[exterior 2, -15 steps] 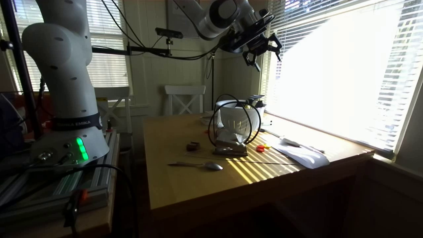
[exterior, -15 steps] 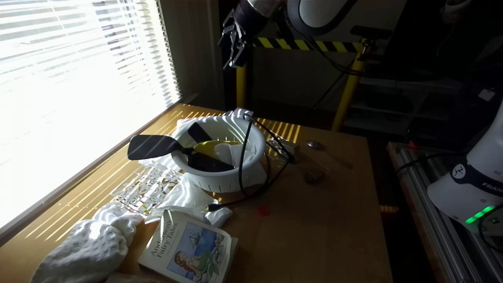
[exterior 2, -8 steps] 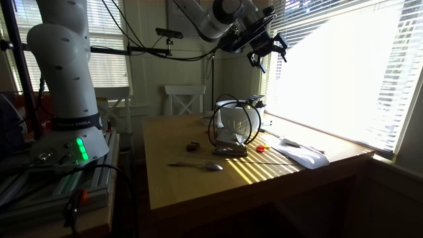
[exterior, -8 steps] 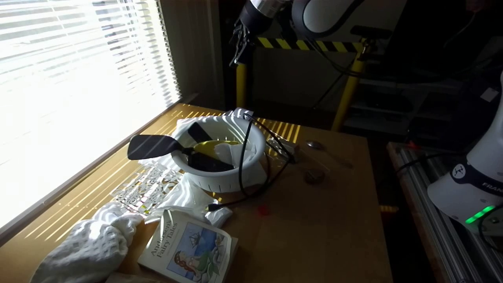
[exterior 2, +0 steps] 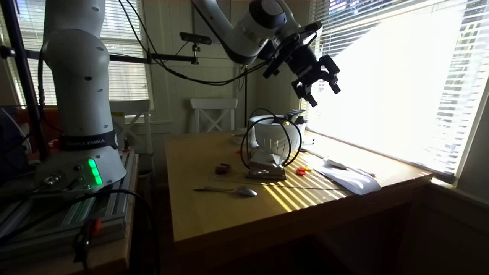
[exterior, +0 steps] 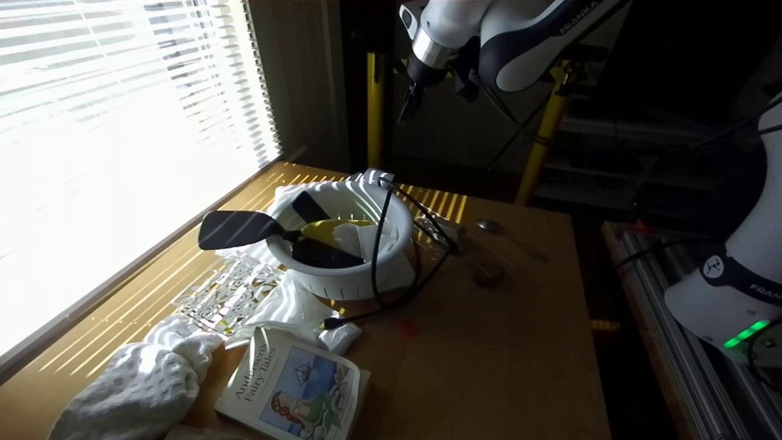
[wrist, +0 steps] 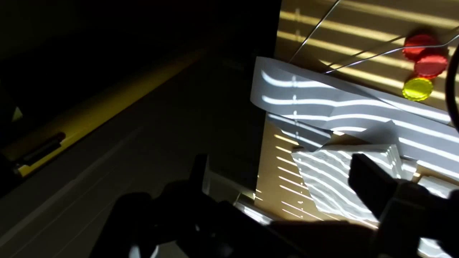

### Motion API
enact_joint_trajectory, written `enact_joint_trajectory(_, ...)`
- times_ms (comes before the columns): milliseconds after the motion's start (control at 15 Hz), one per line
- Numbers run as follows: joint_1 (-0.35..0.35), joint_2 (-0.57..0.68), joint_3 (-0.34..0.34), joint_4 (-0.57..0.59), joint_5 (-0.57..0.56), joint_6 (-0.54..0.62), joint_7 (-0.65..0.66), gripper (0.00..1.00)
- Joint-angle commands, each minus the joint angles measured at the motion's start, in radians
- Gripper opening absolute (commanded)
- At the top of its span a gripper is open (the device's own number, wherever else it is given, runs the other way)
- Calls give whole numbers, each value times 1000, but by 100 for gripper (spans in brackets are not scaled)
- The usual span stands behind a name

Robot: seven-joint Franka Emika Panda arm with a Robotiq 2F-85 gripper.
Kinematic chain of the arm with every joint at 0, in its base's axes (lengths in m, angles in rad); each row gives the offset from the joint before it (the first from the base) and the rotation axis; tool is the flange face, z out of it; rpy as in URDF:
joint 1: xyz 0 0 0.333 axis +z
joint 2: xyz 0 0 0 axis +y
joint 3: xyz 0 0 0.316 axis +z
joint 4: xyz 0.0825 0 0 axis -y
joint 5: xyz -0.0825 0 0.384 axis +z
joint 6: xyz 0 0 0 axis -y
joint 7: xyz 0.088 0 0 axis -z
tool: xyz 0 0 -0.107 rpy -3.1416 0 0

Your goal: Put the black remote, the stapler and the silver spoon inside the white colander

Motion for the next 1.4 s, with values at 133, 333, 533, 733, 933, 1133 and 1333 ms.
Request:
enact_joint_trajectory(133,-63,-20,128,-33,-77,-83,133,100)
enact_joint_trajectory(333,-134,-23,223,-46,-1,-87,124,100)
enact_joint_trajectory(533,-275,-27,386,-125,123,-16,124,100)
enact_joint_trajectory(733,-356,-29,494,-216,309,7,57,100)
enact_joint_trajectory(933,-418,-23,561,-264,464,12,-9,100)
enact_joint_trajectory(1133,-479,12,617,-255,627,0,-114,100)
enact_joint_trajectory(1333,-535,56,661,-225,757,-17,-216,100)
